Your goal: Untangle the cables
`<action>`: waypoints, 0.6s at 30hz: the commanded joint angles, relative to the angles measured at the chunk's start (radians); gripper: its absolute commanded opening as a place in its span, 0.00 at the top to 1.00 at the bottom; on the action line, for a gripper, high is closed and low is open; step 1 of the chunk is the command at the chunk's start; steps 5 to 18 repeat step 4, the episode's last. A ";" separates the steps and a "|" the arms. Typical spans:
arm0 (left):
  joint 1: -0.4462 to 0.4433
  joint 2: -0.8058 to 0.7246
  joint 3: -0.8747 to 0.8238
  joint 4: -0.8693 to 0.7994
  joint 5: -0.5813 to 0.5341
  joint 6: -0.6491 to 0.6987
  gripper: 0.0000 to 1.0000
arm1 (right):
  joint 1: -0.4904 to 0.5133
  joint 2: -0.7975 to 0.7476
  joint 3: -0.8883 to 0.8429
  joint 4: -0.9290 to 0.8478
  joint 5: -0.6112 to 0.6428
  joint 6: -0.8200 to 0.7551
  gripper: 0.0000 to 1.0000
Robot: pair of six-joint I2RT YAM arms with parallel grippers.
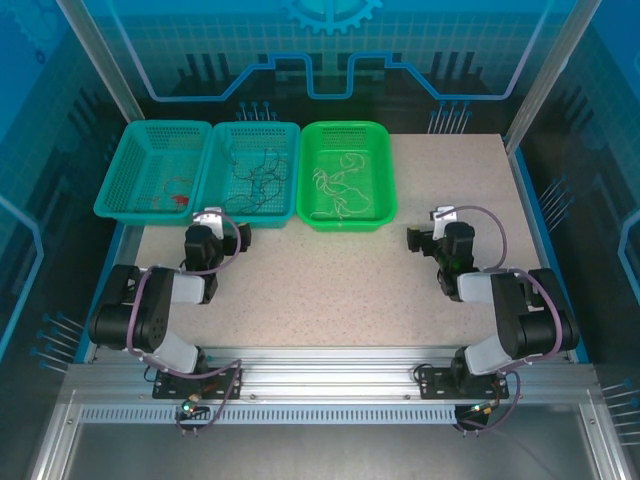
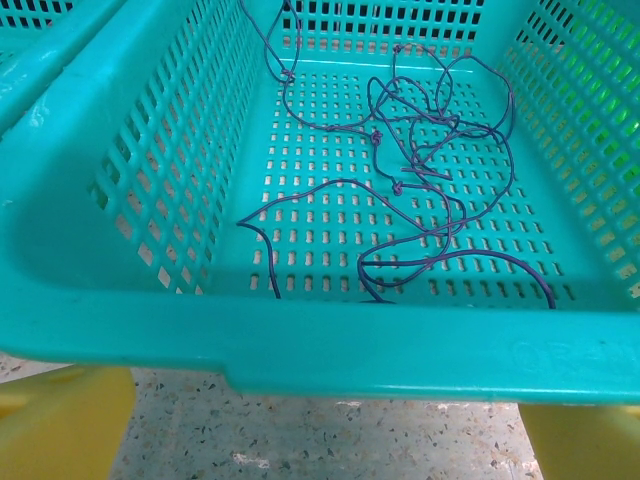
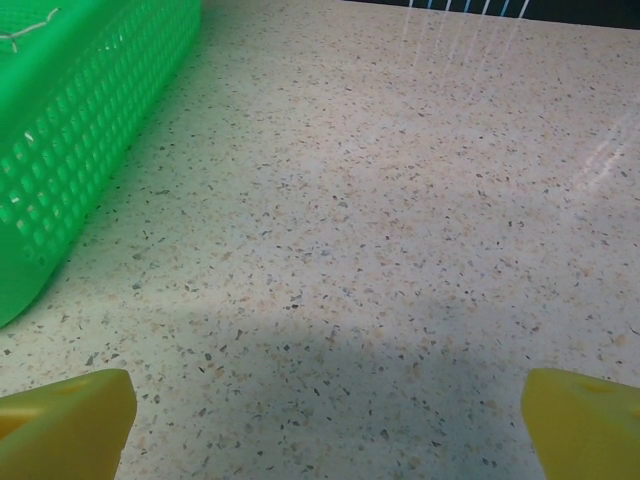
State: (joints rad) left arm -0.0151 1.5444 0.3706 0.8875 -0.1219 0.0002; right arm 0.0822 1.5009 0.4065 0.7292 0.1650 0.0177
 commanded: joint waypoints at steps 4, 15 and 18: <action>0.006 0.005 0.014 0.027 0.023 0.000 0.01 | -0.007 0.004 0.018 0.039 -0.037 -0.017 0.00; 0.006 0.005 0.014 0.027 0.023 0.000 0.01 | -0.007 0.004 0.018 0.039 -0.037 -0.017 0.00; 0.006 0.005 0.014 0.027 0.023 0.000 0.01 | -0.007 0.004 0.018 0.039 -0.037 -0.017 0.00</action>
